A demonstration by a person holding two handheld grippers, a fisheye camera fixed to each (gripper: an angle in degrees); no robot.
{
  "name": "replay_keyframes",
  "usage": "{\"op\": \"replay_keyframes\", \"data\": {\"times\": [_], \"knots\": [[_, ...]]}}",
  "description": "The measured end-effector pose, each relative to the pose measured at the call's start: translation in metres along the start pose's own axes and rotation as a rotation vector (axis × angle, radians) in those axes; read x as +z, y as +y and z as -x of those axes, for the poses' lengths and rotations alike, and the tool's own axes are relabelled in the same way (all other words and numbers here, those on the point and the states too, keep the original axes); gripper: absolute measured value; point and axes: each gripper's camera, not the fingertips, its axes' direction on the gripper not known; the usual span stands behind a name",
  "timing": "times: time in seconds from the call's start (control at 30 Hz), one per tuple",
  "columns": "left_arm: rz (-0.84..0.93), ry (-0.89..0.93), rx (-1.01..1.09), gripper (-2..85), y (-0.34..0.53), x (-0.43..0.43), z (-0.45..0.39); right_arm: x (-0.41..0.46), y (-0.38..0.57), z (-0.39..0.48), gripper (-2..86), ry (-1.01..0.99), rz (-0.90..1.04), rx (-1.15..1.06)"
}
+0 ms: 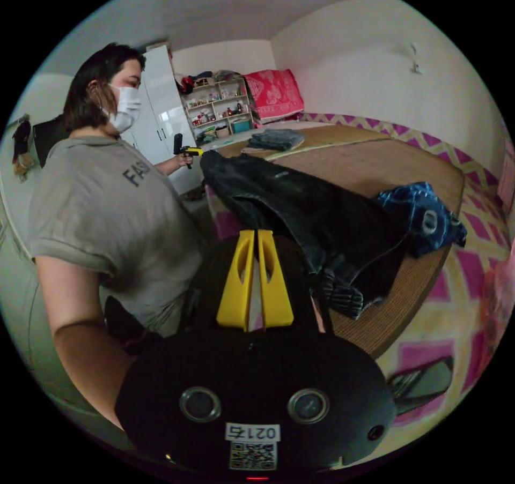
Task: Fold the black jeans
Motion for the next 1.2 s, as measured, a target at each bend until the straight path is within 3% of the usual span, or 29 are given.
{"op": "replay_keyframes", "data": {"times": [0.17, 0.3, 0.37, 0.43, 0.47, 0.63, 0.67, 0.77, 1.03, 1.13, 1.2], "knots": [[0.086, 0.017, -0.243, -0.9, 0.067, 0.039, -0.004, 0.071, 0.078, 0.002, -0.7, -0.045, 0.198, 0.221], [-0.094, 0.062, -0.378, -0.9, 0.074, 0.012, 0.000, 0.054, 0.097, -0.002, 0.9, -0.052, 0.044, 0.305], [-0.283, -0.079, -0.476, -0.7, 0.072, -0.028, 0.006, 0.038, 0.092, 0.012, 3.6, 0.000, 0.049, 0.271], [-0.315, -0.266, -0.568, -0.4, 0.067, -0.046, 0.017, 0.023, 0.086, 0.017, 5.3, -0.024, 0.053, 0.238], [-0.248, -0.366, -0.608, 0.0, 0.058, -0.045, 0.028, 0.008, 0.084, 0.015, 5.6, -0.041, 0.009, 0.232], [0.128, -0.515, -0.638, 1.9, 0.017, 0.009, 0.075, -0.030, 0.070, -0.007, 5.5, 0.012, -0.245, 0.261], [0.145, -0.591, -0.628, 1.0, 0.008, 0.016, 0.078, -0.029, 0.063, -0.013, 5.2, 0.034, -0.263, 0.274], [0.214, -0.594, -0.671, -0.6, -0.017, 0.026, 0.099, -0.017, 0.045, -0.027, 5.0, 0.093, -0.244, 0.300], [0.278, -0.568, -0.700, -0.9, -0.059, 0.041, 0.154, 0.007, -0.005, -0.079, 5.3, 0.186, -0.154, 0.343], [0.231, -0.468, -0.775, -0.9, -0.062, 0.028, 0.164, 0.001, -0.017, -0.111, 5.9, 0.205, -0.135, 0.443], [0.099, -0.422, -0.749, -0.9, -0.069, 0.012, 0.154, -0.008, -0.024, -0.123, 6.5, 0.256, -0.141, 0.472]]}}
